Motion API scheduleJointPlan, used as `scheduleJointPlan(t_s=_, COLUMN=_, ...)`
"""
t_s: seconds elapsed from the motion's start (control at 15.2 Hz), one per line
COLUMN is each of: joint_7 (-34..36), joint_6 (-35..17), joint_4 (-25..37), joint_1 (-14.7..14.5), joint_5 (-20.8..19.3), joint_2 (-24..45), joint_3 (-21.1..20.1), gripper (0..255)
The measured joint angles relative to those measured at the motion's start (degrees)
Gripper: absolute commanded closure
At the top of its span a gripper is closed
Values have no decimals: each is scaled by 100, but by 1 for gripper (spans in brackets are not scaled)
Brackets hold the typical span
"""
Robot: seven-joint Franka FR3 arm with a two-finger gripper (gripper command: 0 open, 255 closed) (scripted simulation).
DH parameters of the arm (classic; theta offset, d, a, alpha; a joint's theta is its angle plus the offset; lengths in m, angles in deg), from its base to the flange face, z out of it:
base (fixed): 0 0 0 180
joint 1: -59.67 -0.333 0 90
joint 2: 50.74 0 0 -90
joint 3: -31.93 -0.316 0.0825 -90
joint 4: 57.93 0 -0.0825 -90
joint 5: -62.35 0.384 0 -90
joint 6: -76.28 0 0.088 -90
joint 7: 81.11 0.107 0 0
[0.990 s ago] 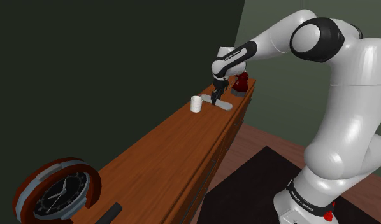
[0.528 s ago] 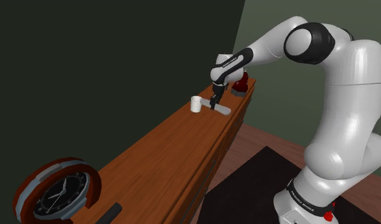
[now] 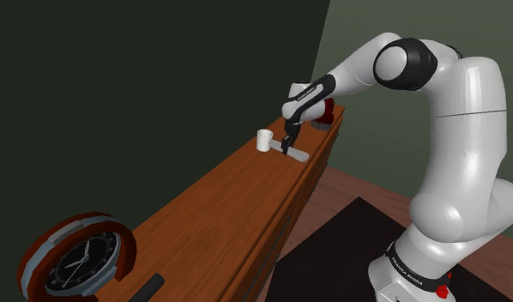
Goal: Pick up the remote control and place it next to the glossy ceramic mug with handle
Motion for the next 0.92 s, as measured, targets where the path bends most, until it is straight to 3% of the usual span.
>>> scheduleJointPlan(t_s=0.92, joint_7=73, joint_6=-663, joint_4=149, joint_1=-58, joint_5=-94, joint_2=814, joint_3=83, gripper=255)
